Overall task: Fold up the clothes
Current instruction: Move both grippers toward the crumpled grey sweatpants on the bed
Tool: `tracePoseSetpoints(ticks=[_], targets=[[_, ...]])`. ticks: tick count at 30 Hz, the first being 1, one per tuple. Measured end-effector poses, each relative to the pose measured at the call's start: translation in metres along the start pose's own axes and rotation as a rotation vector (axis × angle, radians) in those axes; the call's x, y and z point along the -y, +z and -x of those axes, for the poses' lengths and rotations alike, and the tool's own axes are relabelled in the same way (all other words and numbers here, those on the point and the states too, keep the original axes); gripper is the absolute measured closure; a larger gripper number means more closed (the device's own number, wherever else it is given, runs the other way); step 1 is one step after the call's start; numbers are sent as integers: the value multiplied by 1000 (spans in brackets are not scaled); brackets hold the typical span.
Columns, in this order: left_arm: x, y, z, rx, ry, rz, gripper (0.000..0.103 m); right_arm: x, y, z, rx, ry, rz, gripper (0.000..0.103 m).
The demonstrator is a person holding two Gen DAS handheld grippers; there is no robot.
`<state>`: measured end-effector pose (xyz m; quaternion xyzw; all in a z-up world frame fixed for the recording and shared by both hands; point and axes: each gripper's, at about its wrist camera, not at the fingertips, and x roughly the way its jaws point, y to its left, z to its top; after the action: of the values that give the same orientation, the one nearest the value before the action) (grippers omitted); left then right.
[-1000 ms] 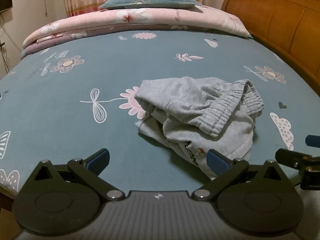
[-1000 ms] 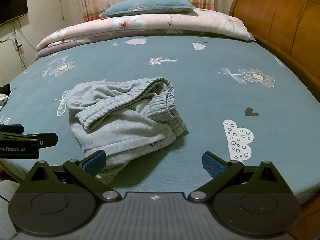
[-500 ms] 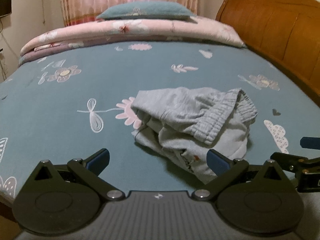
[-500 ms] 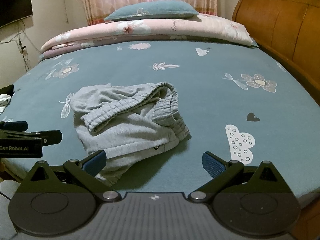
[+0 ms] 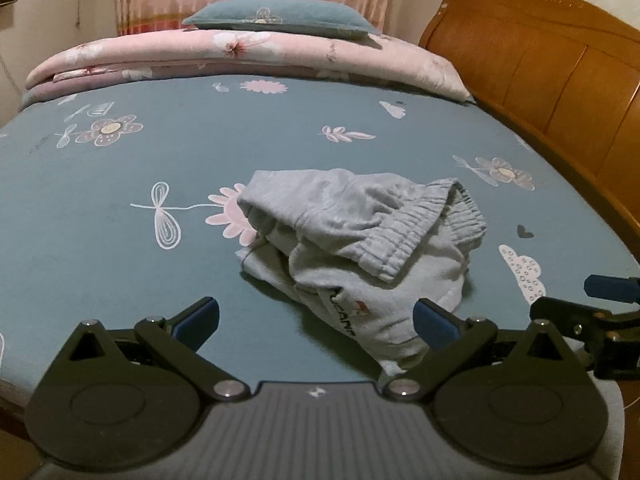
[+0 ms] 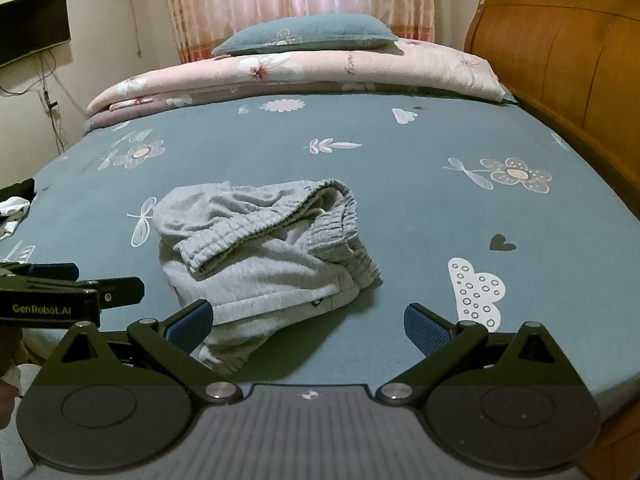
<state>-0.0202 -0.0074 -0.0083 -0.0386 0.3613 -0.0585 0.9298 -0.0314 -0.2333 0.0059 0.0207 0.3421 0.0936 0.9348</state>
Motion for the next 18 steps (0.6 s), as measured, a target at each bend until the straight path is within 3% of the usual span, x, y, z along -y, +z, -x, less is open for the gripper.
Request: tracePoseSetpoints(ticks=[12, 18], targets=[[5, -14, 30, 104, -44, -36, 1, -12, 2, 44, 61, -16, 20, 0], [11, -22, 35, 99, -107, -70, 1, -17, 3, 61, 92, -21, 35, 0]])
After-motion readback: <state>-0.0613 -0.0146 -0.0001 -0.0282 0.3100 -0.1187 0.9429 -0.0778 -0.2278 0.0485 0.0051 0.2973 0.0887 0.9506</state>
